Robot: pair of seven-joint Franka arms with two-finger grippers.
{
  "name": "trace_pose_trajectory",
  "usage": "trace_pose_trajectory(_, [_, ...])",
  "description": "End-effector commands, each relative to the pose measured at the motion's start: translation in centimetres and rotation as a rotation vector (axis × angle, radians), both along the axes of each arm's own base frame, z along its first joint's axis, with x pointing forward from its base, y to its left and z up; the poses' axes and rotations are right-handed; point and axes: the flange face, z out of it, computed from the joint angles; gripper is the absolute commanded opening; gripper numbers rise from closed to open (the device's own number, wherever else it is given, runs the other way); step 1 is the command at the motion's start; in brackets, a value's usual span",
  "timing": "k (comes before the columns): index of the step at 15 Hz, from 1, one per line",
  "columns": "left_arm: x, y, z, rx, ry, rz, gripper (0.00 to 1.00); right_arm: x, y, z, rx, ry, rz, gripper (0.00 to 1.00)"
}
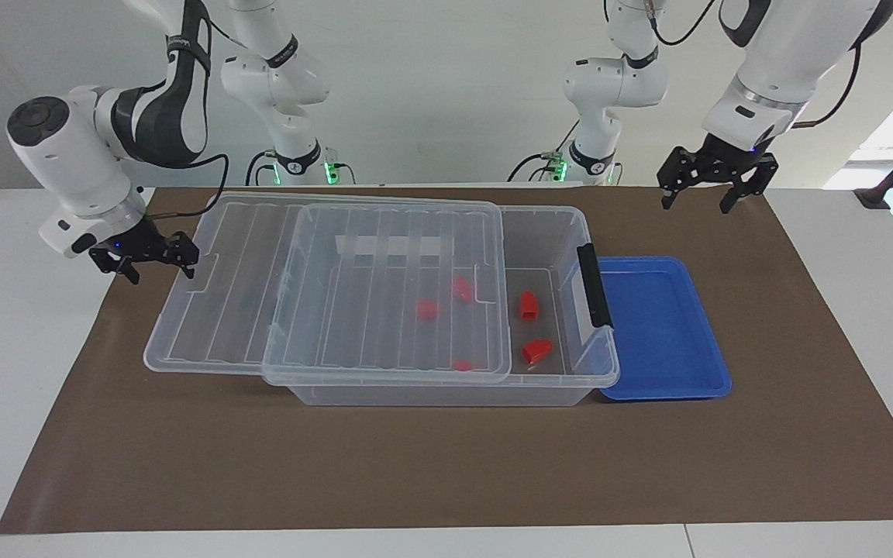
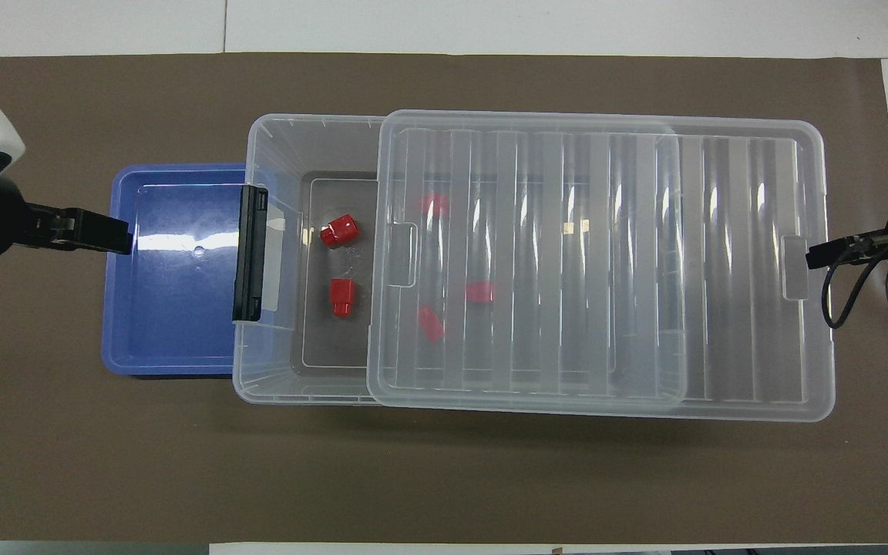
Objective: Place red block in blue tray from box
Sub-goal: 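Reach the left gripper over the box toward the red blocks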
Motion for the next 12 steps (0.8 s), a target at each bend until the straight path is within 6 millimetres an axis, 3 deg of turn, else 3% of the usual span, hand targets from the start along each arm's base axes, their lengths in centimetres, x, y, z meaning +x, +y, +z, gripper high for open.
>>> trace_pose_trajectory(1, [-1.1,-3.2,-1.3,0.009,-0.030,0.011,1.00,-0.7,-0.6,0.0,-0.006,0.008,0.027,1.00])
trace_pose_trajectory(8, [-2.6,-10.7,-5.4,-0.010,-0.049,0.023,1.00,-0.5,-1.0,0.5,0.001,-0.001,0.023,1.00])
trace_pose_trajectory(12, [-3.1,-12.4,-8.9,-0.021,-0.068,0.013,1.00,0.1,0.0,2.1,0.004,0.008,0.005,1.00])
